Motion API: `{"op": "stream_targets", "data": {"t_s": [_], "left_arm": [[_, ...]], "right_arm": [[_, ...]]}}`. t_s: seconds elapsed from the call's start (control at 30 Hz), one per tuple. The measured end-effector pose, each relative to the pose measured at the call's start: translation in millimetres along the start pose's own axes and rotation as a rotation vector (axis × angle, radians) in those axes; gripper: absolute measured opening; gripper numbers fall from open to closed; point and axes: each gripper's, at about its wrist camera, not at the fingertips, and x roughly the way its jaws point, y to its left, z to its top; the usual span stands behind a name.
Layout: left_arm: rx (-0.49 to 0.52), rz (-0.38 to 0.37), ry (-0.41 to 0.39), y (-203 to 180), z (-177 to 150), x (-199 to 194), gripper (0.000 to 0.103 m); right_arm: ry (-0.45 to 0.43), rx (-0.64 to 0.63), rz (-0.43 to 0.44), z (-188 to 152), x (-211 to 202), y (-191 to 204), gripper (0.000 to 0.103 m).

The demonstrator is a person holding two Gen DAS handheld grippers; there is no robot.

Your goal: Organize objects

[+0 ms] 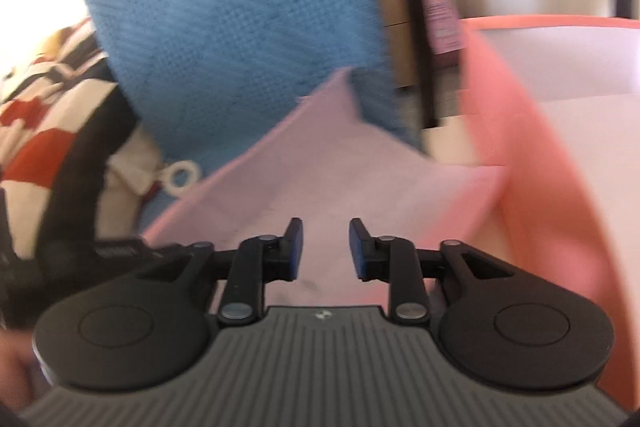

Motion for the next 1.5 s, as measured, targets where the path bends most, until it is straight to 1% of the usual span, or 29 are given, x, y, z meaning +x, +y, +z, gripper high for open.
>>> {"op": "stream_targets", "data": {"t_s": [0.03, 0.1, 0.17, 0.27, 0.3, 0.37, 0.4, 0.47, 0.53, 0.57, 0.6, 0.63, 0.67, 0.7, 0.73, 0.8, 0.87, 0.9, 0.97, 1.03, 1.27, 1.4, 1.5], "left_arm": [[-0.008, 0.001, -0.003, 1.2, 1.4, 0.6, 0.019], [-0.022, 0.005, -0.003, 4.0, 4.6, 2.0, 0.019], [-0.032, 0.014, -0.003, 5.8, 7.4, 3.2, 0.019], [-0.040, 0.030, -0.011, 7.7, 10.3, 8.0, 0.019], [-0.050, 0.037, -0.008, 9.3, 11.2, 10.4, 0.019], [-0.081, 0.031, 0.009, 12.4, 14.5, 16.0, 0.019], [-0.086, 0.036, 0.011, 12.5, 16.7, 18.5, 0.019], [-0.079, 0.046, 0.006, 10.8, 21.1, 22.7, 0.019], [-0.082, 0.038, 0.010, 9.7, 26.3, 27.8, 0.019], [-0.083, 0.035, 0.014, 9.5, 29.3, 30.8, 0.019], [-0.081, 0.037, 0.016, 9.2, 31.6, 34.1, 0.019], [-0.082, 0.041, 0.017, 9.2, 33.5, 36.7, 0.019], [-0.087, 0.044, 0.017, 9.3, 35.3, 39.5, 0.019], [-0.094, 0.042, 0.018, 9.5, 36.9, 41.9, 0.019], [-0.094, 0.039, 0.019, 9.0, 38.2, 43.3, 0.019], [-0.079, 0.044, 0.017, 6.8, 40.6, 46.0, 0.019], [-0.059, 0.059, 0.014, 5.5, 41.2, 46.3, 0.019], [-0.056, 0.071, 0.010, 5.6, 40.8, 45.6, 0.019], [-0.044, 0.086, 0.014, 7.4, 39.4, 44.7, 0.019], [-0.042, 0.106, 0.018, 9.5, 36.9, 43.9, 0.019], [-0.043, 0.117, 0.009, 14.7, 23.3, 28.1, 0.019], [-0.071, 0.112, 0.010, 21.1, 15.0, 17.9, 0.019], [-0.070, 0.093, 0.020, 19.8, 10.8, 14.1, 0.019]], "right_arm": [[-0.002, 0.010, -0.028, -2.9, -3.8, -3.6, 0.037], [0.005, 0.044, -0.050, -9.0, -7.0, -11.3, 0.046], [0.022, 0.080, -0.071, -13.5, -6.8, -18.2, 0.051], [0.056, 0.099, -0.121, -19.5, 1.2, -22.1, 0.052], [0.066, 0.113, -0.124, -20.8, 4.6, -23.9, 0.051], [0.066, 0.148, -0.101, -24.5, 8.2, -26.6, 0.051], [0.062, 0.165, -0.088, -25.1, 10.8, -27.3, 0.053], [0.051, 0.187, -0.092, -25.2, 17.4, -28.6, 0.053], [0.052, 0.197, -0.107, -24.9, 24.8, -29.7, 0.048], [0.059, 0.207, -0.109, -24.6, 29.3, -30.3, 0.044], [0.067, 0.221, -0.115, -25.2, 31.9, -31.9, 0.035], [0.076, 0.235, -0.122, -25.7, 34.6, -33.9, 0.030], [0.086, 0.244, -0.132, -25.4, 37.8, -35.8, 0.021], [0.096, 0.249, -0.141, -25.7, 41.0, -37.7, 0.017], [0.103, 0.250, -0.143, -25.9, 43.8, -38.5, 0.016], [0.112, 0.247, -0.135, -25.3, 49.6, -38.9, 0.008], [0.102, 0.215, -0.124, -22.0, 52.7, -35.1, 0.004], [0.088, 0.175, -0.126, -20.1, 52.4, -30.9, 0.004], [0.041, 0.030, -0.153, -18.9, 46.8, -15.7, 0.003], [0.005, -0.069, -0.156, -17.4, 39.6, -4.8, 0.003], [-0.002, -0.113, -0.116, -4.9, 26.6, -9.3, 0.003], [-0.039, -0.203, -0.086, 15.8, 24.2, -4.5, 0.003], [-0.044, -0.228, -0.080, 30.8, 29.0, -7.0, 0.003]]}}
